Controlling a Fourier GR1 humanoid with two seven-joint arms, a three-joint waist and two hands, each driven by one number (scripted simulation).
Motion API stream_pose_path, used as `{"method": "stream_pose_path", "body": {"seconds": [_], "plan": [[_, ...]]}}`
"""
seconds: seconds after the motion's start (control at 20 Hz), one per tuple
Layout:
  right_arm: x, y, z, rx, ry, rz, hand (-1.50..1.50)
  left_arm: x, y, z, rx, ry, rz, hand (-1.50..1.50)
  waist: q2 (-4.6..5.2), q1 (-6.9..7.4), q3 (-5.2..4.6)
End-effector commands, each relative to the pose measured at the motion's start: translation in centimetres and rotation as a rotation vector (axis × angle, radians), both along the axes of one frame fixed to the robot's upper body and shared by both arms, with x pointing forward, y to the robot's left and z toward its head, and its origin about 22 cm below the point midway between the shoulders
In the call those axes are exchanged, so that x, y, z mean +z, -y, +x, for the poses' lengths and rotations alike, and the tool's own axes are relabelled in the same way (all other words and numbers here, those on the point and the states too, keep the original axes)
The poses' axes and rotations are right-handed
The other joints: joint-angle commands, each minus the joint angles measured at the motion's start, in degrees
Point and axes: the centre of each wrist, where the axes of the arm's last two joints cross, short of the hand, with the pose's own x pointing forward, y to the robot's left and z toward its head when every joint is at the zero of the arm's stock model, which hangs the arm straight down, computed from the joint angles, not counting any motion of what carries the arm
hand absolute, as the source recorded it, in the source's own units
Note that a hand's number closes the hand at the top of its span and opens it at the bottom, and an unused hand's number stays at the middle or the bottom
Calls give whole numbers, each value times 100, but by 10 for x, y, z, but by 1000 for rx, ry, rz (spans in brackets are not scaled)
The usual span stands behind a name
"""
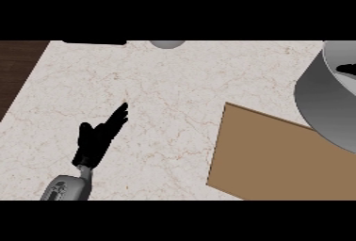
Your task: Pick the tomato from the tray and place it in the pot
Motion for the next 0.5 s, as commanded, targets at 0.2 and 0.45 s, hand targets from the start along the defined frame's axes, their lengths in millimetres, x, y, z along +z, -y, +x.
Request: {"method": "stream_pose_path", "body": {"seconds": [0.2,0.45], "plan": [[20,55,-37,-220,345,186,-150,6,-10,3,17,-12,-16,0,17,-52,1],[19,89,-71,-220,424,247,-150,-1,4,2,16,5,7,0,13,-98,-2]]}}
